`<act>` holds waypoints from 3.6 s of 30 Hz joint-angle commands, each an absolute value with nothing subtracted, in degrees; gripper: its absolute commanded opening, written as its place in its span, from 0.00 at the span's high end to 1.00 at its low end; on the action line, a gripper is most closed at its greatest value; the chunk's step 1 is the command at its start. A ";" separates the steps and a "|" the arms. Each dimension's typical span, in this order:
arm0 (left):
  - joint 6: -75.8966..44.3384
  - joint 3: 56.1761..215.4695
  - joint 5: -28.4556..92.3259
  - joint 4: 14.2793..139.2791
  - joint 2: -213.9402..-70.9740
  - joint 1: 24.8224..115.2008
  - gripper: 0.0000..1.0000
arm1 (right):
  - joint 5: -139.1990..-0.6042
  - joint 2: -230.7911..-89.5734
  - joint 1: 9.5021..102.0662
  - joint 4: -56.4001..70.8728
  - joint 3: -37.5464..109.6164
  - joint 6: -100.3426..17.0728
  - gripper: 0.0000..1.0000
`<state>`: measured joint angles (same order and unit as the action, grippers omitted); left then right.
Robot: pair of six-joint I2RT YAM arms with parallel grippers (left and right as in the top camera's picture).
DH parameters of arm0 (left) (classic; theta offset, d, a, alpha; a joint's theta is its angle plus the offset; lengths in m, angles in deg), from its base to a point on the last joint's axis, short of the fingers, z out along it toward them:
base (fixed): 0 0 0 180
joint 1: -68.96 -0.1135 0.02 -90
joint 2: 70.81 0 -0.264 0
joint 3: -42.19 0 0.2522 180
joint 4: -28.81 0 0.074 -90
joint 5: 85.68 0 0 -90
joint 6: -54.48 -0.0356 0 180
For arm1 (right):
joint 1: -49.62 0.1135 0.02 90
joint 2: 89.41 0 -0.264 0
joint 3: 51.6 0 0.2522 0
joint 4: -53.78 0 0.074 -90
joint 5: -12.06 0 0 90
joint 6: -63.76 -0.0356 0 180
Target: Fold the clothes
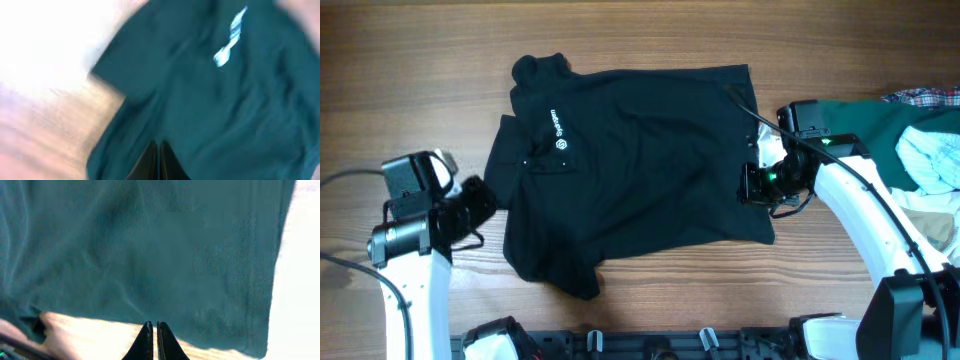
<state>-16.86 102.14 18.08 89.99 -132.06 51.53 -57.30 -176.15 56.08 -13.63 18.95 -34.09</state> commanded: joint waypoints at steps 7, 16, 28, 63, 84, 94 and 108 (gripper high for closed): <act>-21.19 102.86 18.32 69.84 -144.46 70.57 0.96 | -58.63 -176.70 56.21 -13.30 14.60 -41.13 0.96; -20.99 102.91 12.48 57.10 -165.37 75.92 0.93 | -59.90 -179.06 58.46 -12.05 13.93 -45.72 0.96; -15.53 102.91 3.41 56.27 -172.50 69.02 0.96 | -77.96 -192.50 62.16 -10.72 12.00 -61.09 0.96; 2.24 111.91 15.19 104.07 -168.06 76.27 0.96 | -56.93 -178.71 62.16 5.74 22.52 -37.72 0.96; 6.98 97.73 16.96 103.98 -167.76 76.36 0.96 | -69.45 -215.97 60.60 20.23 45.40 -45.96 0.96; 6.94 97.75 17.36 102.54 -167.76 76.36 0.96 | -63.33 -221.76 53.57 34.37 46.30 -45.02 0.96; -4.58 124.50 12.90 100.46 -161.66 76.32 0.63 | -56.38 -206.97 53.43 2.29 59.41 -36.94 0.40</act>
